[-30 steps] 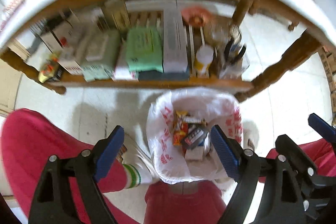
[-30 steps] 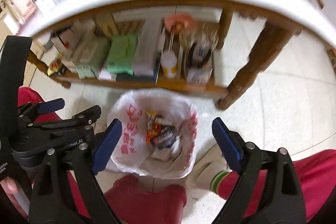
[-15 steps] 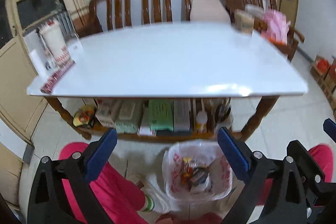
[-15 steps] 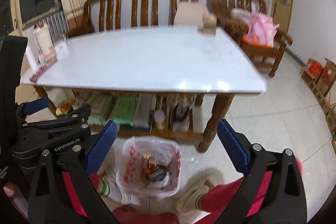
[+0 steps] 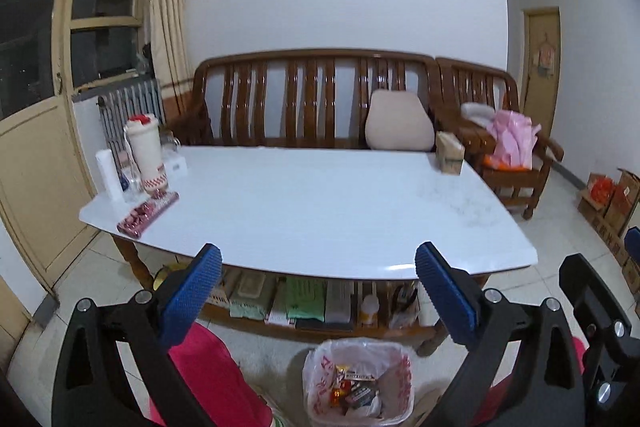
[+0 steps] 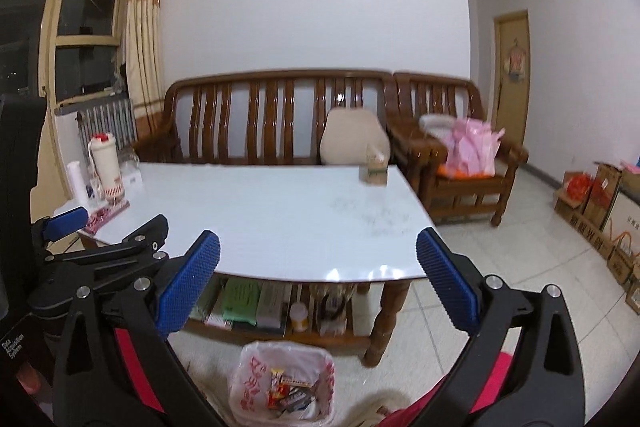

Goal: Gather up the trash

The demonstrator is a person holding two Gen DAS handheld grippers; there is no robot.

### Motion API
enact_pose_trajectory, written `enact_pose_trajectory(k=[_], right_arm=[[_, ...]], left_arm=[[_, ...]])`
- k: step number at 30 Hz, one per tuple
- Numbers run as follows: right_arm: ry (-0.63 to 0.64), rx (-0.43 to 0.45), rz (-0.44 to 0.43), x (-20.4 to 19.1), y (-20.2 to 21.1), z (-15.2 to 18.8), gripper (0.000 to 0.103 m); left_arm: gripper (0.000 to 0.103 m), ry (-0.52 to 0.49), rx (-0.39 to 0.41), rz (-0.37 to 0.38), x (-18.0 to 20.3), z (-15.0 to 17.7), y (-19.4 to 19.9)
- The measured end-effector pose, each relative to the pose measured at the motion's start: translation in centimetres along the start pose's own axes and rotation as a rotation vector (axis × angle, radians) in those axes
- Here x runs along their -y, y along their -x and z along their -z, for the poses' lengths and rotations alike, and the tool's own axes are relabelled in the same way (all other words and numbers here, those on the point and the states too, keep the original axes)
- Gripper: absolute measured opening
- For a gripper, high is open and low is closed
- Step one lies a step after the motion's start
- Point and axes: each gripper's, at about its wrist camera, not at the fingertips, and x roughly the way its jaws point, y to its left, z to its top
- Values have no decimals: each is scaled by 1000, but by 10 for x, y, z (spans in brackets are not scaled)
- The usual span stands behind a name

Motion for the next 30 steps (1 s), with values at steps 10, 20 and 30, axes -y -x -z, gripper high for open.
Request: enact_pose_trajectory(k=[10,20,30], right_arm=[[11,54,18,-4,23,-10,96],[18,64,29,-6,28,-12,96],[24,63,35,-4,32,-12,96]], left_arm=[[95,2,58,-30,-3,-9,23],[95,3,46,-24,-5,-11,24],[95,0,40,-23,-6,-11,22]])
